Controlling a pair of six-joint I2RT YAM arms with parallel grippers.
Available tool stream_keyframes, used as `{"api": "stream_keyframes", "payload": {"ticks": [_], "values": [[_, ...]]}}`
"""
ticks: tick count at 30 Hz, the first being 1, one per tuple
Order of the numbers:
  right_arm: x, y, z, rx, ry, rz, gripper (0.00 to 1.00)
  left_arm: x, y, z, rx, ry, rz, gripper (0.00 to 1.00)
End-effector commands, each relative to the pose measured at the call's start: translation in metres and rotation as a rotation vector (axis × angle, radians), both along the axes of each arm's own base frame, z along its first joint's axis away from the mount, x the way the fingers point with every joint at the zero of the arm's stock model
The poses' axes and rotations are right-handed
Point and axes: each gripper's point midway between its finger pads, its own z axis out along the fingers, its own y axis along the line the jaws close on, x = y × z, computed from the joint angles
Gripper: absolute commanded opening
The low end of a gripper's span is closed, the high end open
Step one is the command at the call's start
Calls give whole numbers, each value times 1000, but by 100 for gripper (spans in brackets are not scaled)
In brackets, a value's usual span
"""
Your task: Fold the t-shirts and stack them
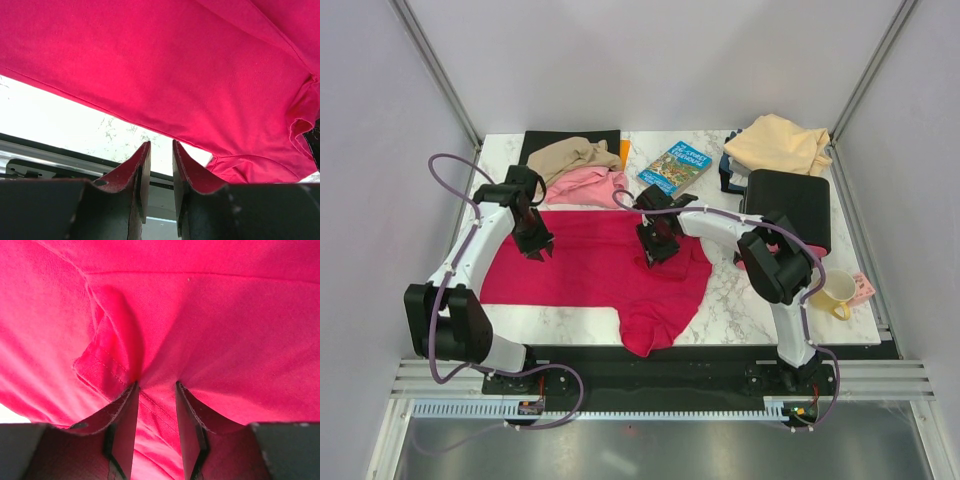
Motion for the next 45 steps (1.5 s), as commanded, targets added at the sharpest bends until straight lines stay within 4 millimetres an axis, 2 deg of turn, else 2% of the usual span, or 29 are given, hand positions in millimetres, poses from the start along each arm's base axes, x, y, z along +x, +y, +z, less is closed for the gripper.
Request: {"api": "stream_keyframes", "payload": {"ticks": [1, 4, 6, 7, 8, 9, 11, 12, 19, 23, 30, 34, 39, 45], "values": [[-3, -5, 12, -15, -31, -2, 43, 6, -3, 1, -14, -24, 25, 31], [-7, -16, 13, -64, -21, 2, 42, 6, 0, -3, 2, -16, 23, 31], [-10, -23, 29, -69, -47, 1, 43, 3, 6, -7, 37, -5, 28, 32], [-9, -25, 39, -64, -69, 3, 43, 1, 9, -9, 47, 5, 37, 32], [-10, -27, 61, -37, -111, -2, 44, -4, 13, -13, 66, 16, 47, 34], [-10, -28, 74, -19, -134, -3, 45, -7, 15, -14, 69, 23, 57, 41], [-14, -29, 102, 26, -173, 1, 46, -13, 17, -21, 71, 40, 66, 43], [-17, -31, 108, 30, -174, 4, 47, -13, 17, -23, 73, 43, 67, 43], [-68, -57, 122, 41, -81, 41, 47, -12, 23, -28, 98, 59, 62, 43], [-104, -54, 116, 62, 44, 102, 52, -16, 22, -35, 82, 73, 67, 42], [-153, -41, 119, 55, 112, 165, 56, -28, 26, -43, 98, 91, 45, 42], [-189, -40, 111, 26, 157, 209, 57, -37, 28, -48, 108, 103, 41, 42], [-212, -32, 94, -17, 174, 245, 57, -41, 28, -53, 102, 112, 36, 42], [-214, -9, 78, 18, 152, 248, 63, -44, 30, -51, 108, 103, 24, 42]]}}
